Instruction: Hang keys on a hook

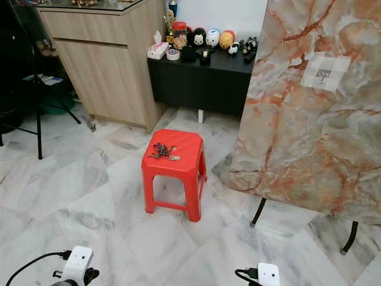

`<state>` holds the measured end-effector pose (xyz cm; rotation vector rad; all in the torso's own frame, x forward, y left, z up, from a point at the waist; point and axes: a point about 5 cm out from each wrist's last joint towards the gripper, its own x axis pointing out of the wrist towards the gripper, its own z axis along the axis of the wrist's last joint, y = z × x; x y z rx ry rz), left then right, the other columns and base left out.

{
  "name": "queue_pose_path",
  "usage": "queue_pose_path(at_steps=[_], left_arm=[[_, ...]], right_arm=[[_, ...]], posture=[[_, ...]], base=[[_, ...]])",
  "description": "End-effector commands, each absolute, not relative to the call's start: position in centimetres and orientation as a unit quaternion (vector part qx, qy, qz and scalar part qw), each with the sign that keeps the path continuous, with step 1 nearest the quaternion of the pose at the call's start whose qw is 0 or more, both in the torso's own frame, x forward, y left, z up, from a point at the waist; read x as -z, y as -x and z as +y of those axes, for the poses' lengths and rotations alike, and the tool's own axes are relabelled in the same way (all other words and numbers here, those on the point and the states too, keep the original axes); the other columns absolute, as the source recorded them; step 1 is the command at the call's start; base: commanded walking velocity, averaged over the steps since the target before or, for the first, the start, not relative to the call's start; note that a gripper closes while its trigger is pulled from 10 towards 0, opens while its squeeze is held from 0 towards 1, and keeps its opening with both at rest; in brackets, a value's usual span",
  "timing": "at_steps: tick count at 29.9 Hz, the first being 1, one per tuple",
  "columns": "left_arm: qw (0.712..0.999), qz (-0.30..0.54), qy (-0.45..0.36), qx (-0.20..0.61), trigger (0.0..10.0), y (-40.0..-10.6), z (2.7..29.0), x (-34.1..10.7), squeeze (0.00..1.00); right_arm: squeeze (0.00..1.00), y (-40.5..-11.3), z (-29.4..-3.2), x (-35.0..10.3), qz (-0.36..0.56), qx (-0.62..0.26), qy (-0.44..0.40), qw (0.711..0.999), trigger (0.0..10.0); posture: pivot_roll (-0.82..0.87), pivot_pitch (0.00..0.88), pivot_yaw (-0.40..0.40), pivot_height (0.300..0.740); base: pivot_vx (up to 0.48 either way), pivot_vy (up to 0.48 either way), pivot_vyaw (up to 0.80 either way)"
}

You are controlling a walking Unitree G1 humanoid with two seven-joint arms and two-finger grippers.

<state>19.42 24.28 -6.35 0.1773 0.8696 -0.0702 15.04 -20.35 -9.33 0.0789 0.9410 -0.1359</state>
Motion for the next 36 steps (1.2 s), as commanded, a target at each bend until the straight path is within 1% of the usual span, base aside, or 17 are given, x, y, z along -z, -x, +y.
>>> queue_pose_path(at_steps=[1,2,3,5,6,18,23,26,27,28,30,35,36], left_arm=[[0.897,0.433,-0.083,0.035,10.0,-18.9,24.4,6.6,0.00],[0.897,0.433,-0.083,0.035,10.0,-18.9,24.4,6.6,0.00],[0.895,0.436,-0.091,0.034,10.0,-19.0,24.5,6.6,0.00],[0.901,0.428,-0.062,0.015,10.0,-18.7,24.5,6.7,0.00],[0.903,0.427,-0.057,0.012,10.0,-18.7,24.5,6.7,0.00],[0.902,0.428,-0.051,0.006,10.0,-18.7,24.6,6.7,0.00],[0.902,0.428,-0.054,0.007,10.0,-18.8,24.6,6.7,0.00],[0.902,0.428,-0.053,0.006,10.0,-18.8,24.5,6.7,0.00],[0.902,0.428,-0.053,0.005,10.0,-18.8,24.5,6.7,0.00],[0.902,0.428,-0.053,0.005,10.0,-18.8,24.5,6.7,0.00],[0.902,0.429,-0.053,0.004,10.0,-18.8,24.5,6.7,0.00],[0.901,0.431,-0.058,0.006,10.0,-18.8,24.6,6.7,0.00],[0.900,0.430,-0.074,0.008,10.0,-18.9,24.7,6.6,0.00]], right_arm=[[0.00,-15.0,-20.4,9.3,0.453,0.065,-0.035,0.889,10.0],[0.00,-15.0,-20.4,9.3,0.453,0.065,-0.035,0.889,10.0],[0.00,-15.0,-20.5,9.3,0.455,0.065,-0.025,0.888,10.0],[0.00,-15.7,-19.3,9.2,0.431,0.069,-0.101,0.894,10.0],[0.00,-15.8,-19.2,9.1,0.427,0.069,-0.110,0.895,10.0],[0.00,-15.9,-19.1,9.1,0.424,0.064,-0.113,0.896,10.0],[0.00,-15.9,-19.3,9.0,0.427,0.056,-0.088,0.898,10.0],[0.00,-15.9,-19.7,9.0,0.427,0.049,-0.051,0.901,10.0],[0.00,-15.9,-19.9,8.9,0.433,0.037,-0.016,0.901,10.0],[0.00,-15.9,-19.9,8.9,0.433,0.037,-0.016,0.901,10.0],[0.00,-15.9,-20.1,8.9,0.434,0.035,0.011,0.900,10.0],[0.00,-15.7,-20.3,9.0,0.434,0.056,-0.019,0.899,10.0],[0.00,-15.6,-20.3,9.0,0.436,0.059,-0.023,0.898,10.0]], posture=[[0.01,0.029,0.014,0.740],[0.01,0.029,0.014,0.740],[0.00,0.000,0.000,0.740],[0.02,0.022,0.003,0.740],[0.02,0.024,0.003,0.740],[0.02,0.036,0.004,0.740],[0.02,0.038,0.005,0.740],[0.02,0.038,0.004,0.740],[0.02,0.041,0.003,0.740],[0.02,0.041,0.003,0.740],[0.02,0.041,0.001,0.740],[0.02,0.043,0.003,0.740],[0.02,0.043,0.003,0.740]], base=[[0.000,0.000,0.00],[0.000,0.000,0.00],[0.000,0.000,0.00],[0.000,0.000,0.00],[0.000,0.000,0.00],[0.000,0.000,0.00],[0.000,0.000,0.00],[0.000,0.000,0.00],[0.000,0.000,0.00],[0.000,0.000,0.00],[0.000,0.000,0.00],[0.000,0.000,0.00],[0.000,0.000,0.00]])
